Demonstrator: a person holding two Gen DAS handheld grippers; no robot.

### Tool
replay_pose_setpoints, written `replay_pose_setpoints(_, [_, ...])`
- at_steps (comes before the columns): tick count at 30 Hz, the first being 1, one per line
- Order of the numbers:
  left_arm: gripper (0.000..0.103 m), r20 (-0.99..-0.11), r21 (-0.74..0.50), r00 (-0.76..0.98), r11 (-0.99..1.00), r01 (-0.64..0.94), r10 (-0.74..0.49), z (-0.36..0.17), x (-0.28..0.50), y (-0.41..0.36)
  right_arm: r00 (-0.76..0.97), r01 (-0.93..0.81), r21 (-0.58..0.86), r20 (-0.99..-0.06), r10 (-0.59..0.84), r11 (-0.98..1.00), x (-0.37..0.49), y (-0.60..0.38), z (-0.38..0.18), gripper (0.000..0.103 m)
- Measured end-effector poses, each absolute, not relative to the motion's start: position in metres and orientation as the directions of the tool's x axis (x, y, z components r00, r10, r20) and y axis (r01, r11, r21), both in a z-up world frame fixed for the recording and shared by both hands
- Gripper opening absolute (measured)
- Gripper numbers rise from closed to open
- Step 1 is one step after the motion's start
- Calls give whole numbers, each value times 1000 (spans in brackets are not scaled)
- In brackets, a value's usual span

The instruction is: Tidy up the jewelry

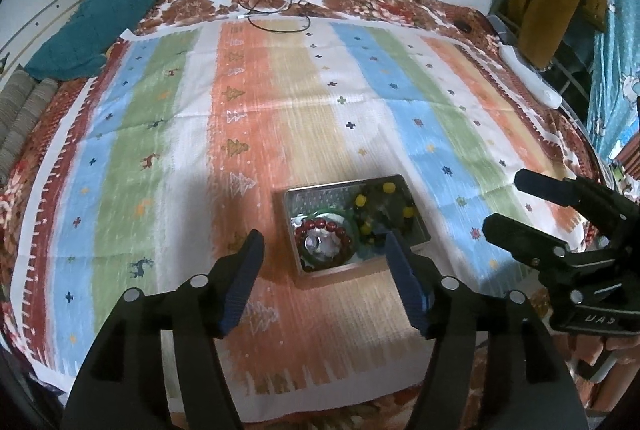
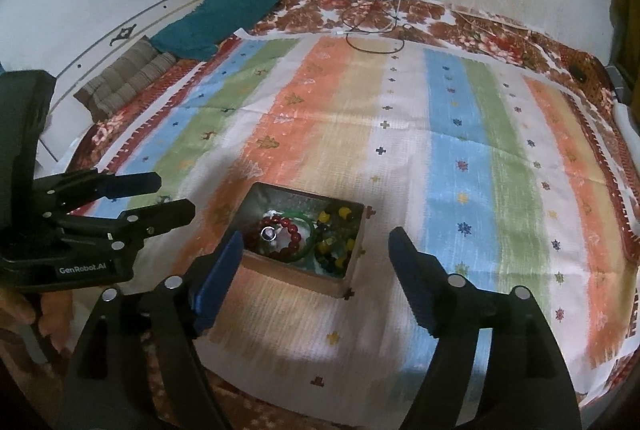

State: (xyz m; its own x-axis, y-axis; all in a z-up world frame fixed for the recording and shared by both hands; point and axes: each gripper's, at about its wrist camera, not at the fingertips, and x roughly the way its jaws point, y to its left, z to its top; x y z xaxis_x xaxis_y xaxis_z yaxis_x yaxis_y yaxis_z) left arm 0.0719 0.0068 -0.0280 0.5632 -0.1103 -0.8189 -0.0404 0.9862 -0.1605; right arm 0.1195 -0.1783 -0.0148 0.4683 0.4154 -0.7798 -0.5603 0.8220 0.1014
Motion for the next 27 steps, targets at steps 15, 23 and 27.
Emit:
replay_pose_setpoints(15, [97,-789,-184,604,981,-61,-111,-23,47,13,508,-536,91,-760,406,839,104,-198,-13,96])
replay_pose_setpoints(23, [97,-766,-173,635,983,-52,-102,-19,37,11,531,-554,61,-742,409,830,96,-195,-12,97])
replay_pose_setpoints(27, [97,-756,-161,646,986,-37,-99,-17,35,8,542,-555,64,-728,419,830,95,-198,-10,97])
